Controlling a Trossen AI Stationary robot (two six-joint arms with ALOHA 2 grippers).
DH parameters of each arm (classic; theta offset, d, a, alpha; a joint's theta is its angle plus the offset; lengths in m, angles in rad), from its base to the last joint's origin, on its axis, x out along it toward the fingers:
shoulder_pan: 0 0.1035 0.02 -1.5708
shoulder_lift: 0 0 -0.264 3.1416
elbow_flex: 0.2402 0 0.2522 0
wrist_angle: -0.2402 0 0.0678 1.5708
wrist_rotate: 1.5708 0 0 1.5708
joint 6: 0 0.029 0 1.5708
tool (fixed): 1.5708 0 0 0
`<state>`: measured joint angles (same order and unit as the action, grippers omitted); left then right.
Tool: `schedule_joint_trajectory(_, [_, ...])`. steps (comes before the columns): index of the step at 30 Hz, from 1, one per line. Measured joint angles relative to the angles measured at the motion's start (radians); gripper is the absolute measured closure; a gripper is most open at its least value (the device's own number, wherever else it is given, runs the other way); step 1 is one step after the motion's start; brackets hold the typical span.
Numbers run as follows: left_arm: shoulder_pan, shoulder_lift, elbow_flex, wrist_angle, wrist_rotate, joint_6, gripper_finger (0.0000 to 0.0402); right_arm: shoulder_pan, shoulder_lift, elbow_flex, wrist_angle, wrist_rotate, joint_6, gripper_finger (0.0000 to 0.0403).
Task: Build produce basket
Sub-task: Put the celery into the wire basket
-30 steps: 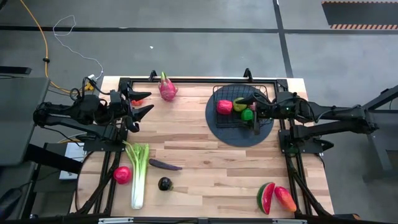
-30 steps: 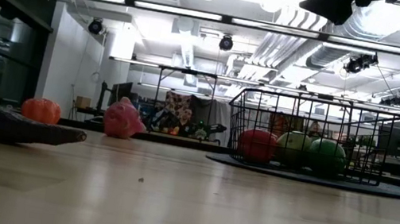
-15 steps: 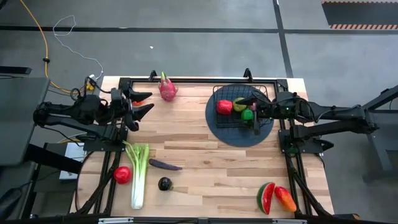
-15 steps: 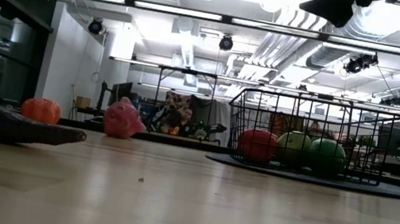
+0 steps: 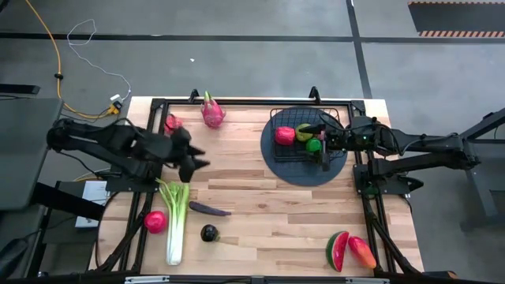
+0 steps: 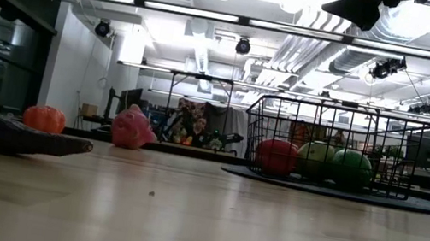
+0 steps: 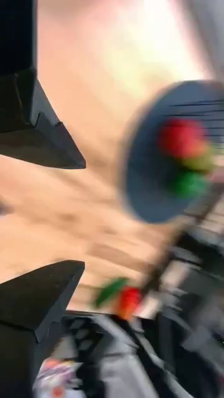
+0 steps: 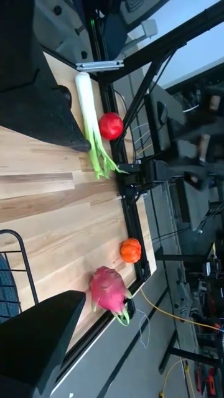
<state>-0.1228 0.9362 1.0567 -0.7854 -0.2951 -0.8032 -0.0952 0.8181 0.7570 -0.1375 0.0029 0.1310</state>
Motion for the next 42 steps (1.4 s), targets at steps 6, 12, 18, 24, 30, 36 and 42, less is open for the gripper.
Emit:
schedule_joint_trajectory(6, [-0.14, 0.131, 0.008, -0.213, 0.126, -0.385, 0.0161, 0.0, 0.0, 0.0, 0.0, 0.0, 0.0, 0.0016])
schedule_joint_trajectory(12, [-0.319, 0.268, 0.008, -0.312, 0.203, -0.724, 0.0161, 0.0, 0.0, 0.0, 0.0, 0.0, 0.0, 0.0016])
schedule_joint_trajectory(18, [-0.469, 0.405, 0.008, -0.324, 0.32, -0.973, 0.0161, 0.0, 0.0, 0.0, -0.005, 0.0, 0.0, 0.0016])
schedule_joint_trajectory(24, [-0.559, 0.504, 0.008, -0.312, 0.442, -1.106, 0.0161, 0.0, 0.0, 0.0, -0.009, 0.0, 0.0, 0.0016])
schedule_joint_trajectory(30, [-0.601, 0.541, 0.008, -0.305, 0.445, -1.217, 0.0154, 0.0, 0.0, 0.0, -0.017, 0.0, 0.0, 0.0016])
schedule_joint_trajectory(36, [-0.624, 0.542, 0.008, -0.3, 0.436, -1.288, 0.0092, 0.0, 0.0, 0.0, -0.029, 0.0, 0.0, 0.0016])
schedule_joint_trajectory(42, [-0.643, 0.549, 0.008, -0.289, 0.415, -1.315, 0.0013, 0.0, 0.0, 0.0, -0.048, 0.0, 0.0, 0.0016])
